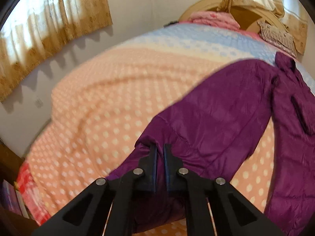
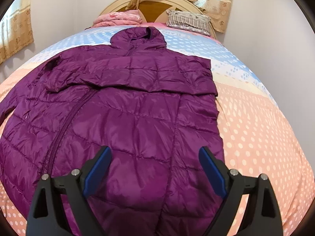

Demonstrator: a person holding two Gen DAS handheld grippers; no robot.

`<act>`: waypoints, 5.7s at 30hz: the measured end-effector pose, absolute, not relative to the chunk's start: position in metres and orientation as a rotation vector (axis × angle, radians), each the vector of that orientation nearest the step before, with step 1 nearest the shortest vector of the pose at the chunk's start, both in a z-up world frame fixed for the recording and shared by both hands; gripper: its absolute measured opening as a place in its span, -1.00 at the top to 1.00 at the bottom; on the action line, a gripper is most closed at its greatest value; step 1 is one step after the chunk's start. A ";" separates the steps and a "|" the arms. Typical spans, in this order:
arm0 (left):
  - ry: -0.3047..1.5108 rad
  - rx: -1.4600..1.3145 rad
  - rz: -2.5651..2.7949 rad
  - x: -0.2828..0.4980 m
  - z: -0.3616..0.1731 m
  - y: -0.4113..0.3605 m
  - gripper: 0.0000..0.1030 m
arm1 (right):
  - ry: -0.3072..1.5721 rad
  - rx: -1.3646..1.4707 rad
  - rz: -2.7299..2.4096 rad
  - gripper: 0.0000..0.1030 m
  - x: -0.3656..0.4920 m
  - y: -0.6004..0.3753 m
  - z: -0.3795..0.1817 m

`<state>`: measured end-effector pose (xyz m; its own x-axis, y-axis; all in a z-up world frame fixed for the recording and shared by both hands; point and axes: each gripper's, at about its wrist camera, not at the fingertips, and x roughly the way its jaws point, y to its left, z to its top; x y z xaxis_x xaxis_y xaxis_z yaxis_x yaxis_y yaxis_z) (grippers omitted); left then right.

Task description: Fold large clothes

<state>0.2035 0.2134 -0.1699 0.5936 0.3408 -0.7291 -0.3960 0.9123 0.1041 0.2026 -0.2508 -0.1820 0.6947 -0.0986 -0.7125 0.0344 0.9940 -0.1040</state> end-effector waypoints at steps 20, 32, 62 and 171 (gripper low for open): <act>0.543 0.209 0.151 0.266 -0.052 0.018 0.97 | 0.784 0.032 -0.170 -0.79 0.194 -0.324 -0.180; 0.532 0.262 -0.093 0.274 -0.086 -0.154 -0.59 | 0.809 0.090 -0.198 -0.79 0.184 -0.355 -0.192; 0.720 0.069 0.455 0.306 -0.176 0.077 -0.95 | 0.946 0.203 0.267 -0.13 0.319 -0.203 -0.173; 0.815 0.048 0.228 0.509 -0.173 0.007 -0.97 | 0.819 0.154 -0.142 0.47 0.392 -0.299 -0.185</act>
<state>0.5086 0.0071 -0.1730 0.6631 0.2200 -0.7155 -0.1833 0.9745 0.1297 0.3920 -0.2987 -0.1845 0.6743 -0.0661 -0.7355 0.1849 0.9794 0.0816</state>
